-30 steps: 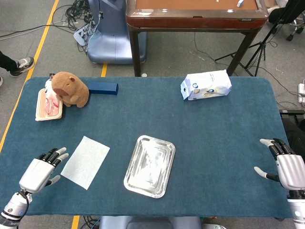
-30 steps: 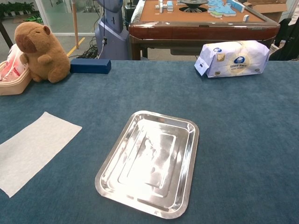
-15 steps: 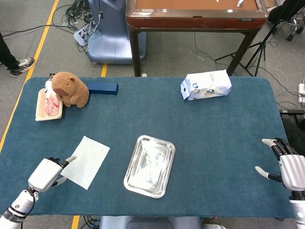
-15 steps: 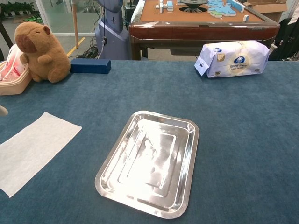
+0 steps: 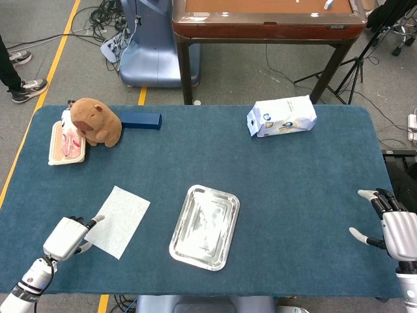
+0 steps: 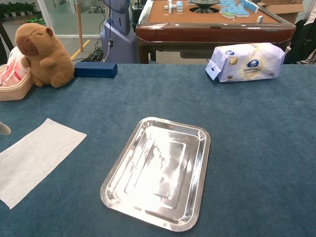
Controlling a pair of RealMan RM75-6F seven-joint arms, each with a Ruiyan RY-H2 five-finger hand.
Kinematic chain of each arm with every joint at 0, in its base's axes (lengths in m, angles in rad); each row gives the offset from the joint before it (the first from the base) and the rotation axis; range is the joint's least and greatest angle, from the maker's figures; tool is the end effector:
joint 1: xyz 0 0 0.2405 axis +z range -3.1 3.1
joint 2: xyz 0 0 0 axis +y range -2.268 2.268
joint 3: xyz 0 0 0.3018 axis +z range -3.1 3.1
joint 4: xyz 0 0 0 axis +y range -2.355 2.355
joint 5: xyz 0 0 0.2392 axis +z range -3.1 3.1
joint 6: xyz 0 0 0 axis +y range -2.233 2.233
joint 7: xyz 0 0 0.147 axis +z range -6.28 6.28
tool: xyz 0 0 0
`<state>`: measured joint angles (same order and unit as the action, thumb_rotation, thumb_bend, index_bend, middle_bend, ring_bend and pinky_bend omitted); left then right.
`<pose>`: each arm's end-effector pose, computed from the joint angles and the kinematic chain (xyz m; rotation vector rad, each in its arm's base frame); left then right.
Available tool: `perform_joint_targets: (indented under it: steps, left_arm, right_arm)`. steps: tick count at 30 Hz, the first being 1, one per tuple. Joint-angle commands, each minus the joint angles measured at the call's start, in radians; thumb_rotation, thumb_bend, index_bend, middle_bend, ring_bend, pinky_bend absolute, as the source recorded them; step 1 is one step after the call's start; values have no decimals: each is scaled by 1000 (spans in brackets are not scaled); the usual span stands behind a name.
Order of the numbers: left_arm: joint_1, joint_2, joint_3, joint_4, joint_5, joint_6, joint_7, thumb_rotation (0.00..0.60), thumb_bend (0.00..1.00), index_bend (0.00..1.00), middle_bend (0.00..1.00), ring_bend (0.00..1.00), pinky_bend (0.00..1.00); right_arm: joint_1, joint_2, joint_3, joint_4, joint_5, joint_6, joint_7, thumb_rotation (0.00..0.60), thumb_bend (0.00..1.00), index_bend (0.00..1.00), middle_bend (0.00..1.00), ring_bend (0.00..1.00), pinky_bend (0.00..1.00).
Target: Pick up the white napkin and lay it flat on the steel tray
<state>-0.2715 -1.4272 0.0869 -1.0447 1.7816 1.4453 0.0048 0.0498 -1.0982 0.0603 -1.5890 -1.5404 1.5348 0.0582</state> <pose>-0.3878 0.2340 0.0514 -1.9023 -0.5387 -0.8393 -0.3673 -0.1798 0.1684 1.3598 -0.8737 0.9520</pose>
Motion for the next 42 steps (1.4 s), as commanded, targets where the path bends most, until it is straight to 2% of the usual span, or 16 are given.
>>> perform_joint_targets:
  steps: [1,14,34,42]
  left_arm:
    - [2,-16,3,24,-11,-9,-9,600,24,292,920,657,733]
    - [10,-54,17,112,-40,-29,-29,600,24,345,924,658,733]
    - [9,-65,31,121,-50,-38,-34,600,24,474,895,645,730]
    - [8,-70,30,123,-53,-32,-37,600,109,493,892,642,730]
  right_arm:
    - [0,1,0,-1,0,0,0,600,0,247,289,172,363]
    - [0,0,-1,-5,5,-8,-12,600,0,247,289,172,363]
    - [2,0,0,-7,11,-16,-21,600,0,247,289,172,363]
    - [3,0,0,-6,14,-19,-21,600,0,247,289,172,363]
